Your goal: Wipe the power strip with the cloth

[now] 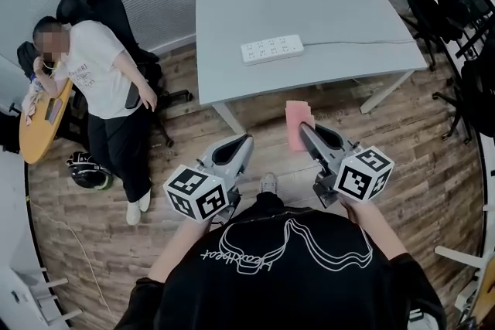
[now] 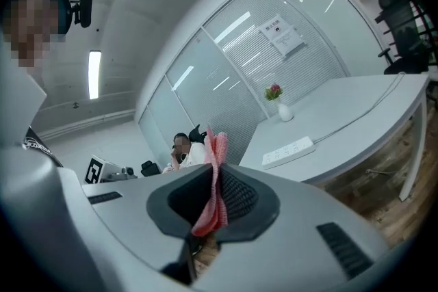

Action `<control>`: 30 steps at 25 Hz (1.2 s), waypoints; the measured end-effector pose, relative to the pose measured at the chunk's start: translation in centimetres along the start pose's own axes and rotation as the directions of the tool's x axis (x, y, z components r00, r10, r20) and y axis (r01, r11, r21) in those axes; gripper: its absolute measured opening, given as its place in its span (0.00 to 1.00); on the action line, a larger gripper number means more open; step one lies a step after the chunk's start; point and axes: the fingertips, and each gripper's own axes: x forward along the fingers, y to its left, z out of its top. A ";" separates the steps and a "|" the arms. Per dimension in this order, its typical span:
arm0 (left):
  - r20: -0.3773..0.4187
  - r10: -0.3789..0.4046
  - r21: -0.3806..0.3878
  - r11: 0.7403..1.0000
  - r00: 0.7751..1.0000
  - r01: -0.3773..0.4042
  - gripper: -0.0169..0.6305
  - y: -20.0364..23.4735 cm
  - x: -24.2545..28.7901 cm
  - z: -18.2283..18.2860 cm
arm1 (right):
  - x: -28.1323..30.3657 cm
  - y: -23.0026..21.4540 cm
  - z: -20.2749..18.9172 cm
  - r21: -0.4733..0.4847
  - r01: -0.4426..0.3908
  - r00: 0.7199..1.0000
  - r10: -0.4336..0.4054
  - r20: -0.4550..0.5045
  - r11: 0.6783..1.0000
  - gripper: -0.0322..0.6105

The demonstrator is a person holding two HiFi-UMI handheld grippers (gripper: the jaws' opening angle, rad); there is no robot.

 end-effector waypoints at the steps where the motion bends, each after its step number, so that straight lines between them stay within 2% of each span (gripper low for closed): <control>1: 0.000 -0.003 0.003 1.000 1.000 0.003 0.05 1.5 0.8 1.0 | 1.6 -0.7 0.7 0.017 0.002 1.000 -0.002 0.005 1.000 0.10; 8: -0.031 0.011 -0.014 1.000 0.999 -0.011 0.05 11.1 5.2 5.1 | 11.1 -5.2 4.4 0.072 0.046 0.999 -0.044 -0.023 0.996 0.09; 13: -0.030 0.002 -0.019 1.000 1.000 -0.002 0.05 15.9 7.8 7.6 | 16.6 -7.7 6.3 0.000 0.084 0.995 -0.084 -0.061 0.996 0.10; 18: -0.037 0.016 -0.015 1.000 0.999 -0.017 0.05 17.6 9.2 7.3 | 18.5 -9.6 5.9 -0.039 0.125 0.987 -0.129 -0.101 0.991 0.10; 22: -0.035 0.020 -0.018 1.000 0.999 -0.020 0.05 18.6 10.4 7.4 | 19.7 -10.9 5.5 -0.028 0.130 0.983 -0.133 -0.124 0.991 0.10; 30: -0.076 0.052 -0.077 0.995 0.996 -0.058 0.05 23.6 14.1 7.5 | 25.3 -15.6 4.7 -0.010 0.162 0.961 -0.160 -0.226 0.987 0.10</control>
